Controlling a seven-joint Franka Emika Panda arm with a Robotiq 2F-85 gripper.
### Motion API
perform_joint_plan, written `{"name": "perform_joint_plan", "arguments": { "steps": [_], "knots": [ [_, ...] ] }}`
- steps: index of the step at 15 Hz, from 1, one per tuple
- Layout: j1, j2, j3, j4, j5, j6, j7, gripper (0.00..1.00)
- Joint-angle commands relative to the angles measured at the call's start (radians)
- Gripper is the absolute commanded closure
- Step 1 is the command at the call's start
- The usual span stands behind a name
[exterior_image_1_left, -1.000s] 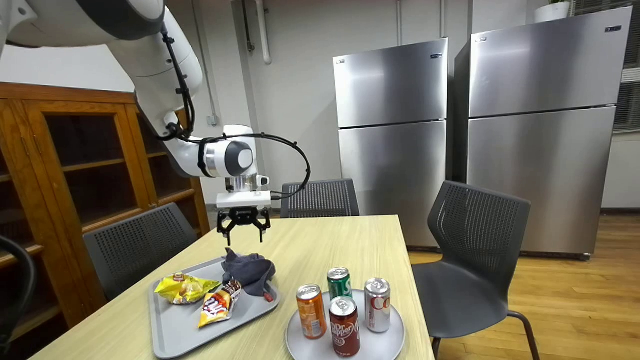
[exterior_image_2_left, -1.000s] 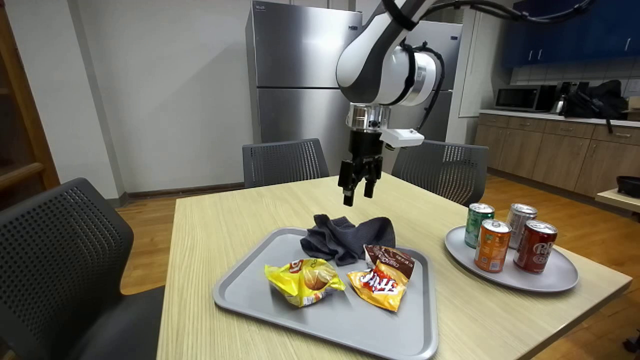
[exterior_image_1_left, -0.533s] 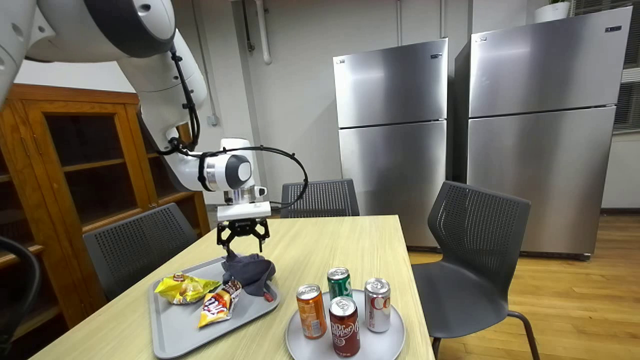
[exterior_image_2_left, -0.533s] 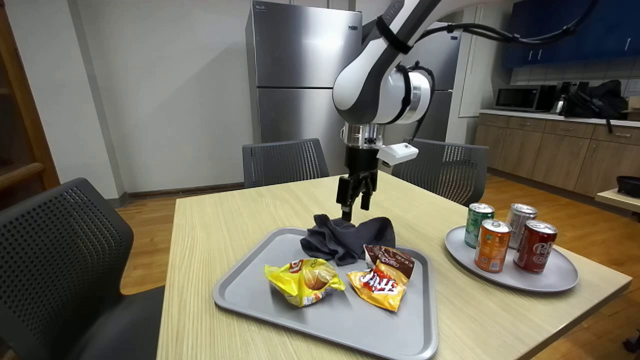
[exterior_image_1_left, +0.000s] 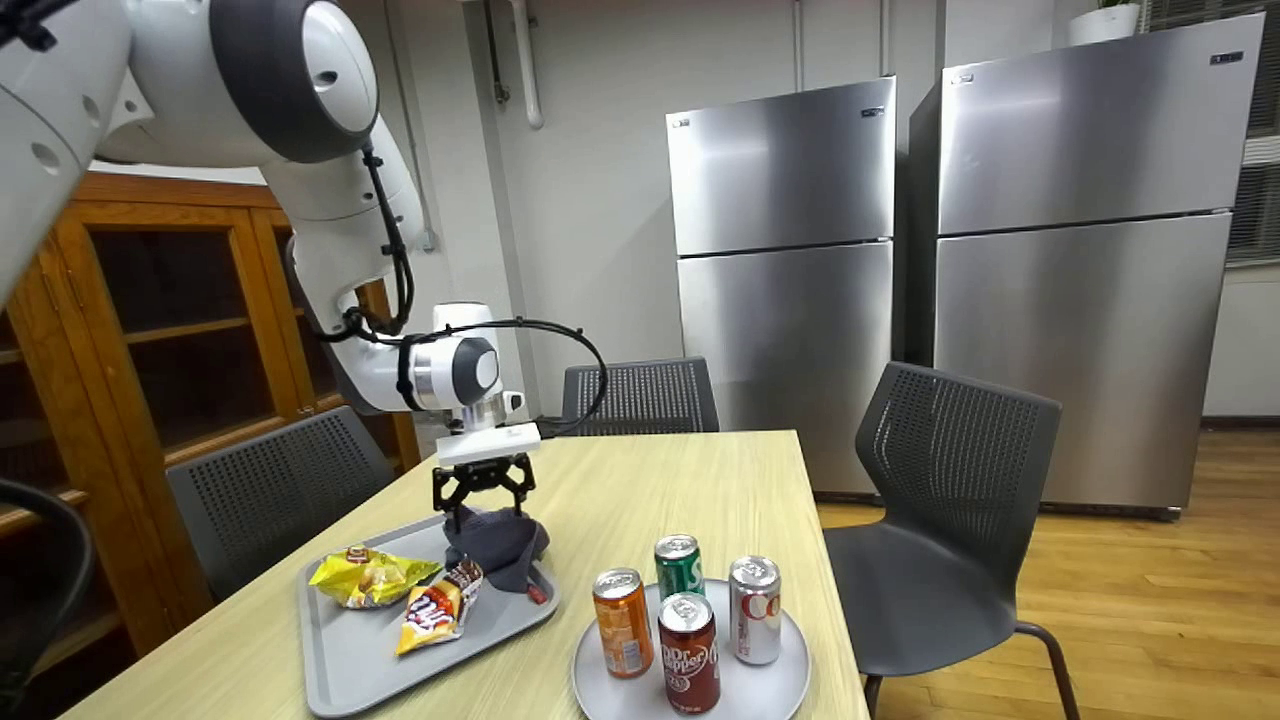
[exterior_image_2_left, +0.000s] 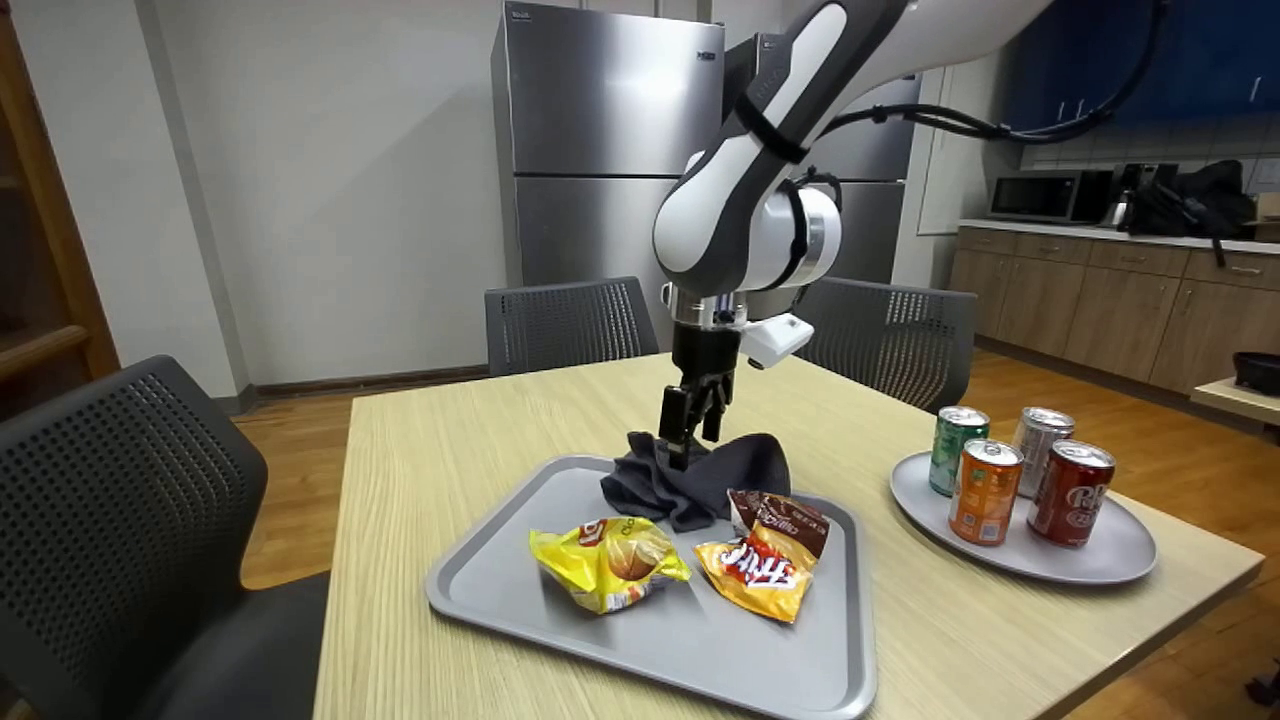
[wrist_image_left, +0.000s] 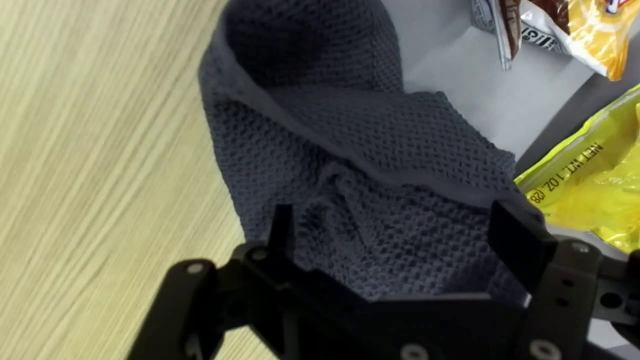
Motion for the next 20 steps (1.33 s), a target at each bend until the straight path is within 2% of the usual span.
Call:
{"name": "perform_joint_plan", "arguments": {
  "steps": [1,8,16,17,18,20],
  "knots": [
    [-0.006,0.039,0.029,0.039,-0.036,0.020,-0.022,0.00],
    [0.015,0.094,0.022,0.057,-0.103,0.053,-0.009,0.00],
    [0.009,0.112,0.035,0.062,-0.121,0.042,-0.023,0.00],
    [0.009,0.113,0.036,0.062,-0.122,0.042,-0.025,0.25],
    [0.009,0.114,0.036,0.063,-0.123,0.041,-0.027,0.28],
    [0.006,0.117,0.039,0.066,-0.120,0.037,-0.032,0.44]
  ]
}}
